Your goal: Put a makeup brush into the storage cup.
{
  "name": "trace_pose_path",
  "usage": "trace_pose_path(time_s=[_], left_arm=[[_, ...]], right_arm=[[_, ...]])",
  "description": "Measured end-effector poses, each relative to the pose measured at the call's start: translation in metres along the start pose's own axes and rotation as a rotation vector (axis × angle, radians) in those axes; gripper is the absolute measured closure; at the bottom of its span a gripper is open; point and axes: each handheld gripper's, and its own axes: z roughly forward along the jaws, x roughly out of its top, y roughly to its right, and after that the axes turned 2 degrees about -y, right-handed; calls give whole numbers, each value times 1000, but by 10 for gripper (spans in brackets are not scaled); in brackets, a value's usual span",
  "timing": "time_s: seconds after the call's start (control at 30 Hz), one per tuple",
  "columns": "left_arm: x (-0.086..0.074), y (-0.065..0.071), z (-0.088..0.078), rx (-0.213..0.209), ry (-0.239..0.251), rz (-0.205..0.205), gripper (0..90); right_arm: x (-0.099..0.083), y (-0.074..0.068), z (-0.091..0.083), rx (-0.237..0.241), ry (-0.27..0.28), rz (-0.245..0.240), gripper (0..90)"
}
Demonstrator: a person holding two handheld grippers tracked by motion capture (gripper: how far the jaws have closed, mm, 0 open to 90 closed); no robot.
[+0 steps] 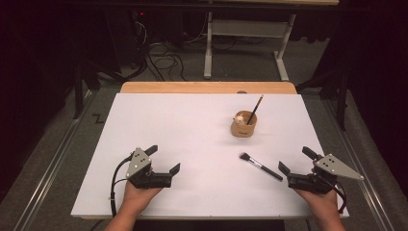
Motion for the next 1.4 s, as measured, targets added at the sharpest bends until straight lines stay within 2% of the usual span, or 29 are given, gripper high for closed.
trace_pose_path(time_s=[0.3, 0.57, 0.8, 0.97, 1.1, 1.23, 1.4], left_arm=[[0, -1, 4, -12, -3, -10, 2], [1, 2, 2, -25, 6, 10, 5], [-1, 4, 5, -21, -29, 36, 7], [-1, 3, 2, -25, -23, 29, 7], [-3, 2, 1, -25, -27, 15, 8], [-8, 1, -1, -26, -54, 37, 9], [-7, 2, -5, -50, -41, 32, 8]], right_arm=[[-4, 3, 5, -10, -58, 13, 1], [-12, 3, 10, -19, -127, 17, 1], [-19, 2, 18, 4, -212, 14, 1], [-22, 2, 22, 11, -261, 21, 1], [-21, 2, 22, 13, -295, 24, 1], [-20, 0, 26, 22, -353, 38, 1], [-13, -5, 32, 34, -421, 36, 1]])
